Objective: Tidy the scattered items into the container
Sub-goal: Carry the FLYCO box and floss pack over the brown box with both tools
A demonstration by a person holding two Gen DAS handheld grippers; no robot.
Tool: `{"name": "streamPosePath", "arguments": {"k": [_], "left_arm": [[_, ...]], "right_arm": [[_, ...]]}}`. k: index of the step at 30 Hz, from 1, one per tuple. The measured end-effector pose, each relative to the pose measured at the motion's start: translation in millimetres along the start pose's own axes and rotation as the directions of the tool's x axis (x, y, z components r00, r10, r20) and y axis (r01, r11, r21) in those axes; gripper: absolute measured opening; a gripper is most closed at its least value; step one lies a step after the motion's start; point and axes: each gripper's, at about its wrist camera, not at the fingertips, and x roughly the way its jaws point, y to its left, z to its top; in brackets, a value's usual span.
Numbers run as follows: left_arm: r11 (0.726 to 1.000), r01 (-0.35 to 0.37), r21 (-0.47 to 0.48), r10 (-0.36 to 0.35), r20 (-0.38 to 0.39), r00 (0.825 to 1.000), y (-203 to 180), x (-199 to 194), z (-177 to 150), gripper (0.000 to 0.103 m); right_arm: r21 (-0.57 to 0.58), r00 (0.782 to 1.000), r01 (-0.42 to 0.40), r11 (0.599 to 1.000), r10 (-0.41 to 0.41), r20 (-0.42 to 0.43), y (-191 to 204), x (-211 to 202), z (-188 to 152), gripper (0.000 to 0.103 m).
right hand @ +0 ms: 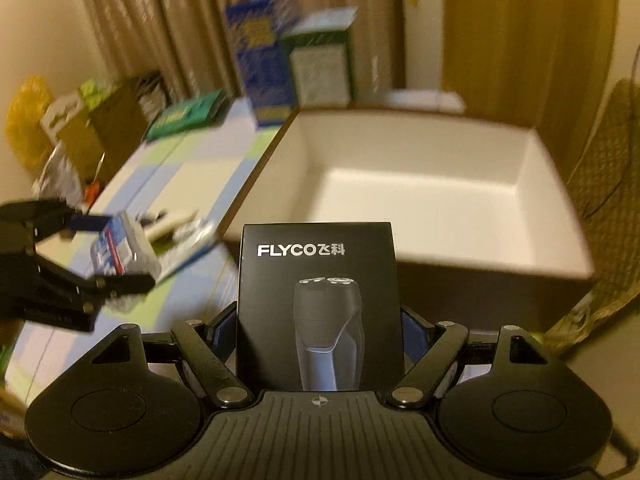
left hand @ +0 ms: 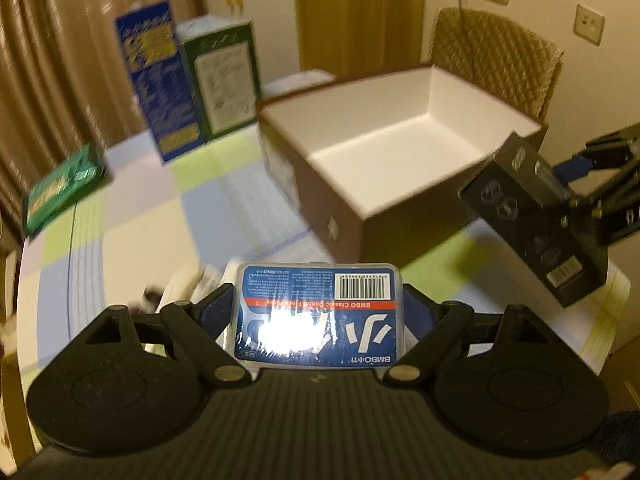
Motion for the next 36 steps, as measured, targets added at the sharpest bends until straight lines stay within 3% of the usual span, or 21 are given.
{"name": "streamPosePath", "arguments": {"k": [7,14,24,32,36], "left_arm": [[0.999,0.018,0.035,-0.021,0.066,0.998,-25.6,23.4,52.4,0.084],[1.0,0.01,-0.004,-0.01,0.066,0.998,-37.3,60.8,98.3,0.084],[0.996,-0.039,-0.08,0.035,-0.051,0.998,-37.0,130.9,128.8,0.084],[0.994,-0.062,-0.091,0.044,-0.192,0.98,-49.8,181.6,123.2,0.084],[0.995,-0.084,-0.047,0.072,-0.224,0.972,-59.7,192.6,120.1,0.084]], "right_arm": [[-0.018,0.993,0.056,0.998,-0.054,0.101,-39.8,-17.5,43.4,0.076],[-0.017,0.987,0.112,0.994,-0.109,0.121,-78.1,9.7,80.7,0.076],[0.012,0.988,0.153,0.988,-0.153,0.014,-114.2,69.9,99.4,0.076],[0.026,0.979,0.167,0.986,-0.162,-0.124,-137.6,115.0,83.3,0.076],[0.008,0.976,0.153,0.988,-0.15,-0.155,-140.9,122.9,77.7,0.076]]}}
